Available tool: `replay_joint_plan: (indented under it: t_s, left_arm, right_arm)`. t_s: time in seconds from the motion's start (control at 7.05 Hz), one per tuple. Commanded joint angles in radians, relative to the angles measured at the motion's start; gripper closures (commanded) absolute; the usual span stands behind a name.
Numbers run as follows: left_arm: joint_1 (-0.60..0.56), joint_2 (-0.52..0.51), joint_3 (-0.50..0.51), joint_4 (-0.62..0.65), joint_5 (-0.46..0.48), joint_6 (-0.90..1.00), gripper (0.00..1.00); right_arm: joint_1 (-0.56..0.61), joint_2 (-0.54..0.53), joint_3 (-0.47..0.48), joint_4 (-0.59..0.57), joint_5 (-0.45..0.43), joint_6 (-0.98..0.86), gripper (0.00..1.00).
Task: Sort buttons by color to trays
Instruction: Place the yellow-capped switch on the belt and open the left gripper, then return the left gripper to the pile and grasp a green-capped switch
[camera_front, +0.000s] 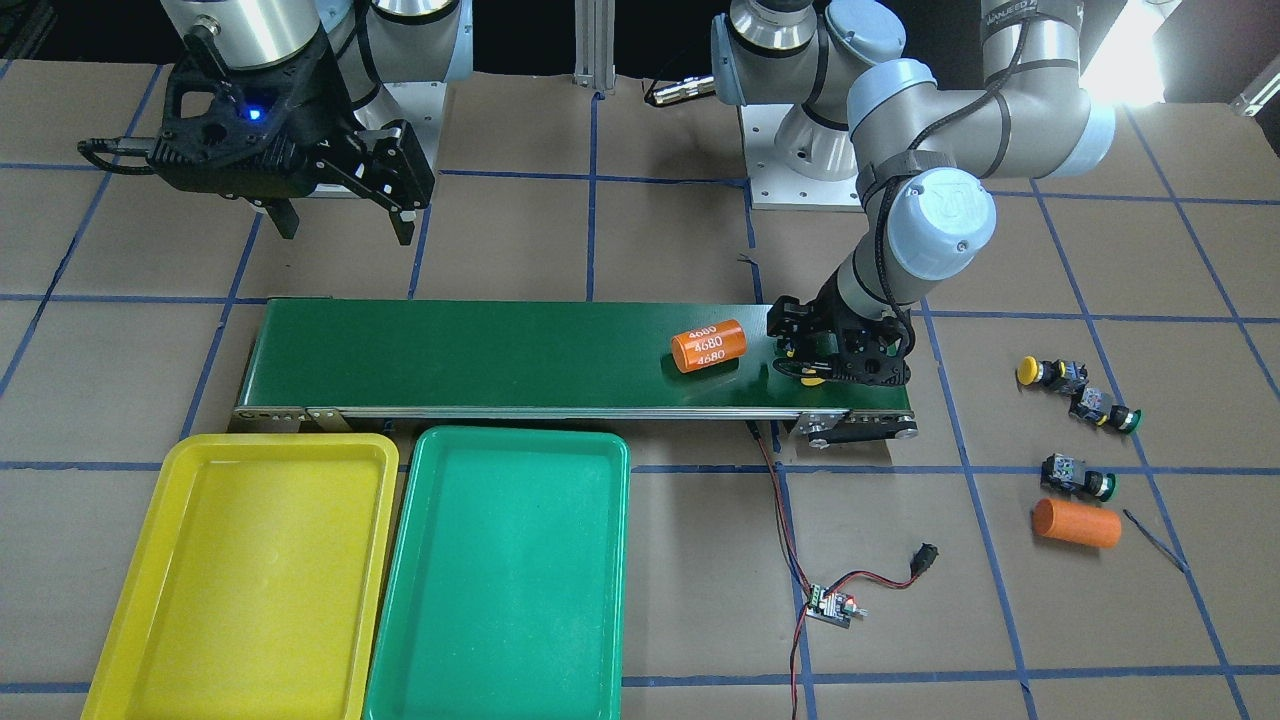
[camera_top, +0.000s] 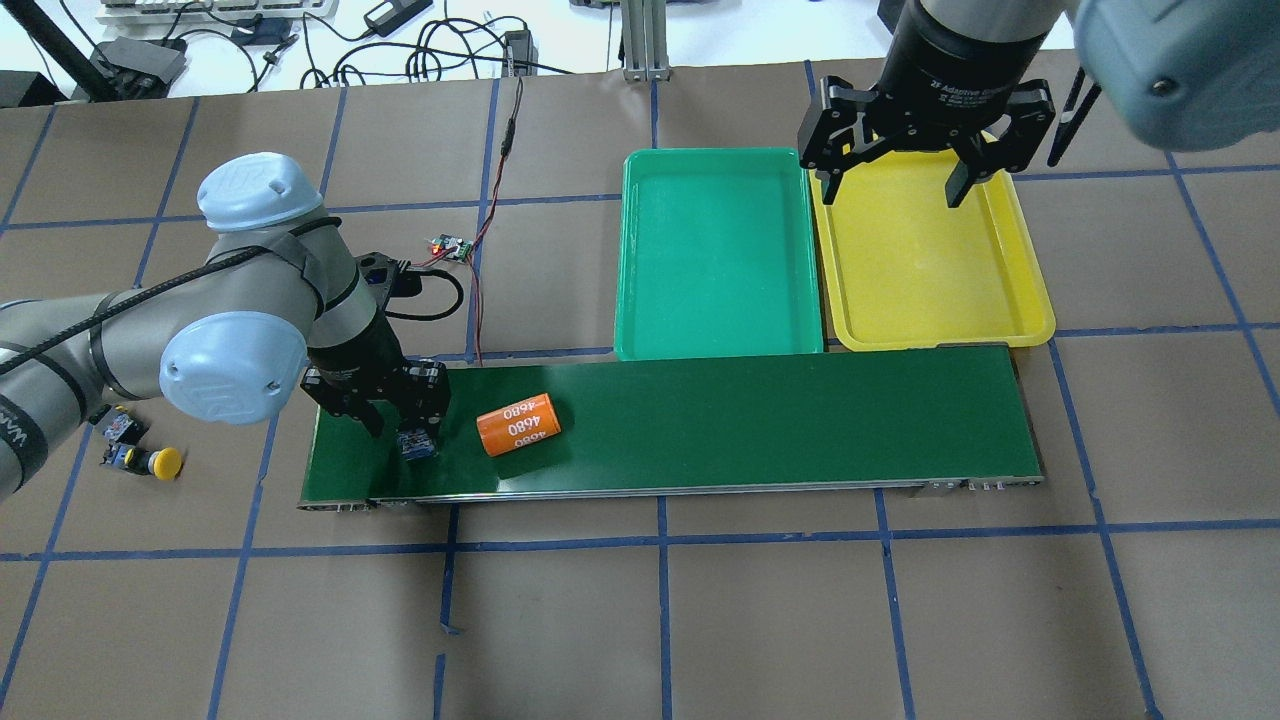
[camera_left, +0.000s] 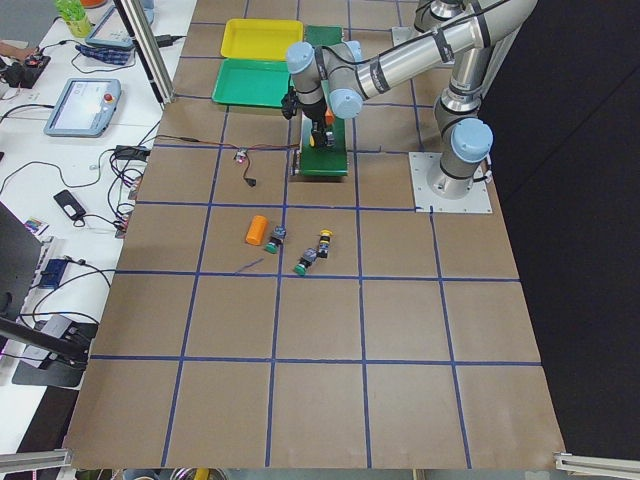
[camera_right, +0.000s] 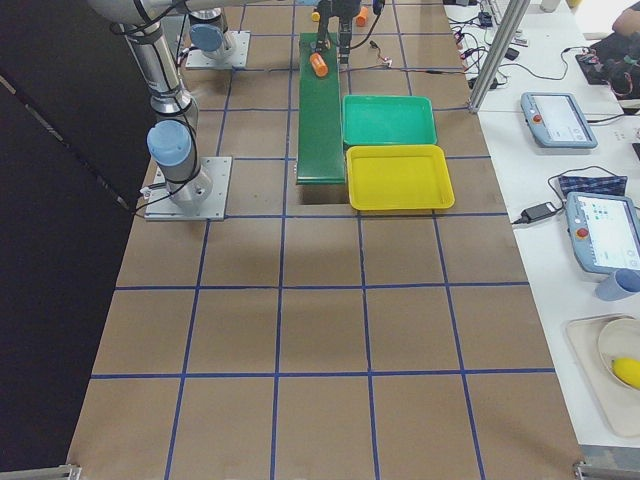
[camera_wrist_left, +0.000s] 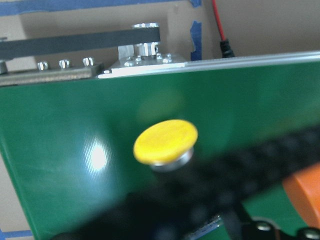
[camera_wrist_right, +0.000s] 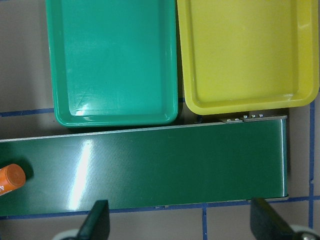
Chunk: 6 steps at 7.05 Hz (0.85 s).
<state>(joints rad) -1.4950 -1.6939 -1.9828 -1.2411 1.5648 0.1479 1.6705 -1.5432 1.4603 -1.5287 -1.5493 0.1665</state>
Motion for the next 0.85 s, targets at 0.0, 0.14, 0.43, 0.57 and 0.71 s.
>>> replay_joint_plan:
  t_s: [0.0,0.14,0.43,0.57,0.71]
  left_arm:
    - [0.053,-0.001,0.106,-0.044,0.006,0.05,0.0]
    - [0.135,-0.003,0.127,-0.067,0.011,0.188,0.0]
    - [0.366,-0.041,0.134,-0.054,0.034,0.479,0.0]
    - [0.459,-0.064,0.134,-0.029,0.035,0.583,0.0]
    - [0.538,-0.094,0.133,0.013,0.041,0.701,0.0]
  right_arm:
    - [0.0,0.0,0.0,-0.001,0.0,0.001,0.0]
    - [0.0,0.0,0.0,0.001,0.0,-0.001,0.0]
    - [0.0,0.0,0.0,-0.001,-0.002,-0.001,0.0]
    - [0.0,0.0,0.0,0.001,-0.009,-0.008,0.0]
    - [-0.001,0.0,-0.002,0.001,-0.011,-0.034,0.0]
